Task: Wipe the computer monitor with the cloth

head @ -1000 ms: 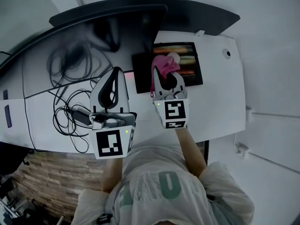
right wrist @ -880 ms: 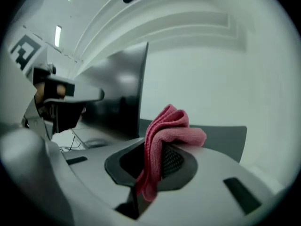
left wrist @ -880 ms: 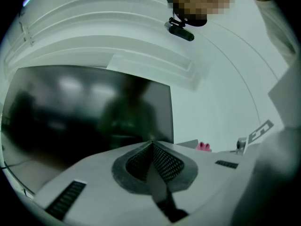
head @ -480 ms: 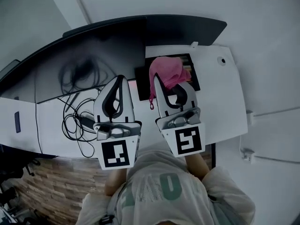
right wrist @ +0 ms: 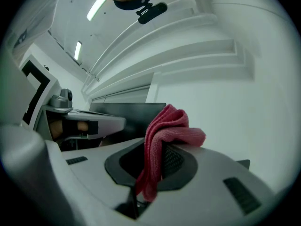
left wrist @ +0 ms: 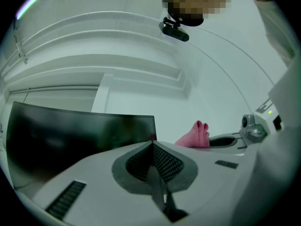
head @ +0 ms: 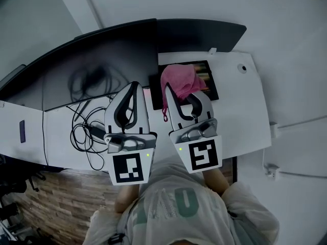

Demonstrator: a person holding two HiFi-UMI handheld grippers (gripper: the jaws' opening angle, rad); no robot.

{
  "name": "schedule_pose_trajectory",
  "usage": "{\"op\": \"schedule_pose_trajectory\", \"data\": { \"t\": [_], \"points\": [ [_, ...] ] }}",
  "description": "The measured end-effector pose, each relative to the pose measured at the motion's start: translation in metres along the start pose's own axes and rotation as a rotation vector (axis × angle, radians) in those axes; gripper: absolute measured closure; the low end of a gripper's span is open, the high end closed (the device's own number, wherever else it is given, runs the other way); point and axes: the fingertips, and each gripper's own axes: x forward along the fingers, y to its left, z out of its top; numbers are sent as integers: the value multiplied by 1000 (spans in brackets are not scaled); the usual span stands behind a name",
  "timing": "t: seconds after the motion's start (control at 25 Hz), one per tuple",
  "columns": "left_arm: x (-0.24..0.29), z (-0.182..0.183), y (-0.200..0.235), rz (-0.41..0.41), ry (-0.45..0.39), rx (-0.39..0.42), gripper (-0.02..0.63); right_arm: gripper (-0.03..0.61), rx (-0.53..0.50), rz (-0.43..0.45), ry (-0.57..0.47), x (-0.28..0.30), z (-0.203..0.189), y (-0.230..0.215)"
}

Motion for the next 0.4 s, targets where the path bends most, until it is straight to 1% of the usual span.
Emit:
{"op": "schedule_pose_trajectory", "data": {
  "t": [0.4],
  "points": [
    [3, 0, -7, -2, 9, 12, 598, 522, -15, 32, 9, 0, -3, 3]
  ]
}}
